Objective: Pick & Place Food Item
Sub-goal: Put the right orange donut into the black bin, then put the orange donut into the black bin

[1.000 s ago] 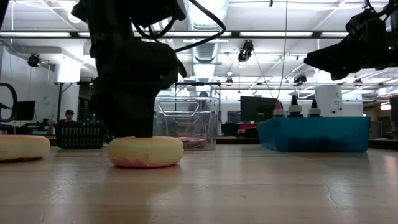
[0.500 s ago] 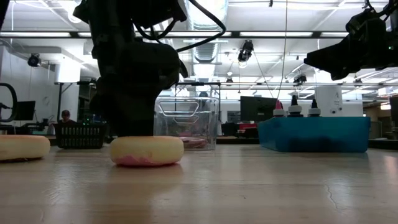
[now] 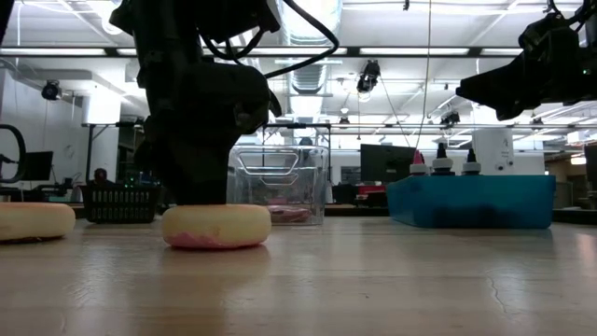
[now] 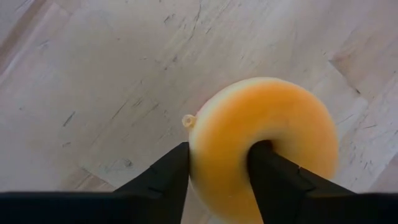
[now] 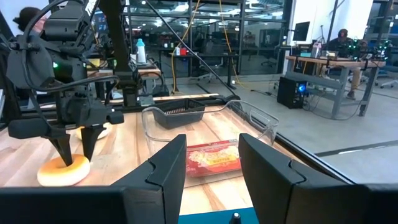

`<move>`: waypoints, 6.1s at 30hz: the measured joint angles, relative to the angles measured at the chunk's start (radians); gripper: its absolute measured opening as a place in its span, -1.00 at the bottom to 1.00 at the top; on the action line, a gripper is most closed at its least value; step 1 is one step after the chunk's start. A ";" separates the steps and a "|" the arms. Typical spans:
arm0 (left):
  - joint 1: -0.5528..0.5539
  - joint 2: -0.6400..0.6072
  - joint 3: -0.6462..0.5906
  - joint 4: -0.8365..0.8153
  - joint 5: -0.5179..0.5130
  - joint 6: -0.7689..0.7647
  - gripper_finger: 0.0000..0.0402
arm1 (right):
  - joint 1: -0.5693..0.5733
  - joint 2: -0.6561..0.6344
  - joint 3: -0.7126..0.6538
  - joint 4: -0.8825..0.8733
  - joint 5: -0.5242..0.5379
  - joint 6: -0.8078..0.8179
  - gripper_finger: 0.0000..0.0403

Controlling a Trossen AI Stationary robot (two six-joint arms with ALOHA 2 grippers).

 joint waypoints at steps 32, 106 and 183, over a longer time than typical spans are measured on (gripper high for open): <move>-0.028 -0.069 0.207 -0.198 -0.209 0.121 -0.44 | 0.000 0.000 0.000 0.001 0.000 -0.002 -0.30; 0.488 -0.805 -0.483 -0.443 -0.520 -0.484 -0.45 | 0.000 0.000 0.000 -0.022 0.000 0.000 -0.30; 0.148 -0.741 -0.392 -0.344 -0.178 -0.187 -0.10 | 0.000 0.000 0.000 -0.022 0.000 0.000 -0.30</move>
